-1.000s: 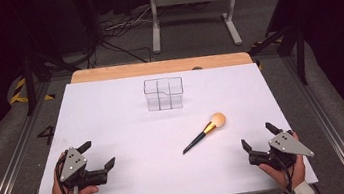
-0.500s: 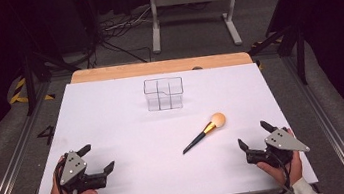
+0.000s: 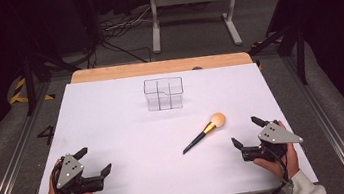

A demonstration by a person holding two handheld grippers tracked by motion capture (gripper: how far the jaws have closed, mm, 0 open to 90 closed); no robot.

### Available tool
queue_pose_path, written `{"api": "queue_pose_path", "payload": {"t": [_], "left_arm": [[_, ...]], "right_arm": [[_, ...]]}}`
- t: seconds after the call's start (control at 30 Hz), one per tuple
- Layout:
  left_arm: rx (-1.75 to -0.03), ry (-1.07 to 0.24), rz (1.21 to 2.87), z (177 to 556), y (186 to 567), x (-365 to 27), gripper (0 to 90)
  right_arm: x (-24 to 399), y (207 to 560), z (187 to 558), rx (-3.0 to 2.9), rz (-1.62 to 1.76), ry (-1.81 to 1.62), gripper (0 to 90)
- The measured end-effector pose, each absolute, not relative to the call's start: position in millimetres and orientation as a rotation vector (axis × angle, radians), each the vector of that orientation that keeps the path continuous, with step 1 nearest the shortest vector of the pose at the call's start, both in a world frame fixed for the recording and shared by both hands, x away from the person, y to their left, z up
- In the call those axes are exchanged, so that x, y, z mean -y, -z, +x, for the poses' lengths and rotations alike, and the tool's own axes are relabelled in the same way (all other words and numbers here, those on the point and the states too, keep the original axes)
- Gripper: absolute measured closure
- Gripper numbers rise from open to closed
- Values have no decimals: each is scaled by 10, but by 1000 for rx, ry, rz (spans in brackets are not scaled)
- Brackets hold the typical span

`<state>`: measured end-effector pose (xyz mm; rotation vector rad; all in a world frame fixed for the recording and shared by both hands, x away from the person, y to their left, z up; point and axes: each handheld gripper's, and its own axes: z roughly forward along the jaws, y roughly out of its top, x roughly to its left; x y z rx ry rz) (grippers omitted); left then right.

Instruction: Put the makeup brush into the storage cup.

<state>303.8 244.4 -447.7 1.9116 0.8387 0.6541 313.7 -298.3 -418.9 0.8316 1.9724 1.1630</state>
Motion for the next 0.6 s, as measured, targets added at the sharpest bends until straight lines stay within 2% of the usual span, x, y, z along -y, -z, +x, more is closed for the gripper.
{"api": "queue_pose_path", "payload": {"t": [0.2,0.6], "left_arm": [[-834,-634,1927,3035,4483,-2439,74],[-829,-628,1941,3045,4494,-2431,77]], "right_arm": [[2883,4078,3242,-2158,699,-1122,125],[2349,3819,3786,-2595,263,-633,199]]}}
